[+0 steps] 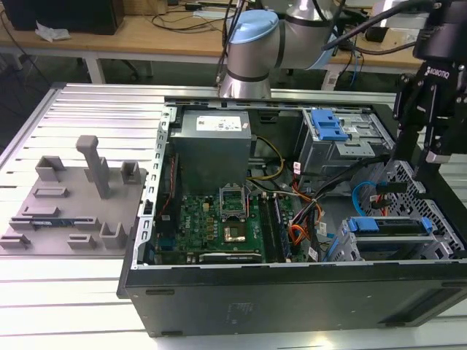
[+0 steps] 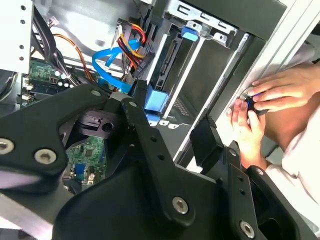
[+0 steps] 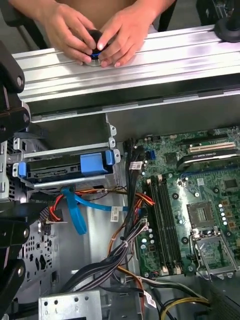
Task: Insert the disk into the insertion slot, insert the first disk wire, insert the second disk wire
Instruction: 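Insert the first disk wire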
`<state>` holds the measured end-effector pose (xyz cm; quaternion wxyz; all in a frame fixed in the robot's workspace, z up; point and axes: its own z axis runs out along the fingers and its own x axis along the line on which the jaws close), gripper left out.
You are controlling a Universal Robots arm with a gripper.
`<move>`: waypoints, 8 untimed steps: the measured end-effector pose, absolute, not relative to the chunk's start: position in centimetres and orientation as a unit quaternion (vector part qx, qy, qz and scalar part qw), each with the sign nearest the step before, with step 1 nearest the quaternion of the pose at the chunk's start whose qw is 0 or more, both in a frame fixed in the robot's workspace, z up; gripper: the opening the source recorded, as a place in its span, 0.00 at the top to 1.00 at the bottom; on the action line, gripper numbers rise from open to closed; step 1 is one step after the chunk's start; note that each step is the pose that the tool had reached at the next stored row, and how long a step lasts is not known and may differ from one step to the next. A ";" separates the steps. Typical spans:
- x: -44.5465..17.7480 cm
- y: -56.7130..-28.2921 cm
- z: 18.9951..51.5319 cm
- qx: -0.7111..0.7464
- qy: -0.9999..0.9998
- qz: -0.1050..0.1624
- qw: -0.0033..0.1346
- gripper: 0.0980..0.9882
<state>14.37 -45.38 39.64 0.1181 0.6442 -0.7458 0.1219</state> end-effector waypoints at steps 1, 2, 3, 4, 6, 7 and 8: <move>14.4 -45.2 39.5 0.644 -0.746 0.123 0.119 0.41; 14.5 -45.1 39.2 0.644 -0.745 0.124 0.120 0.41; 14.5 -45.1 39.1 0.644 -0.745 0.125 0.121 0.41; 14.7 -45.0 38.7 0.644 -0.745 0.125 0.121 0.41; 14.8 -45.0 38.1 0.644 -0.745 0.125 0.121 0.41; 14.8 -45.0 38.0 0.644 -0.745 0.126 0.121 0.41; 14.8 -45.0 37.8 0.644 -0.744 0.126 0.121 0.41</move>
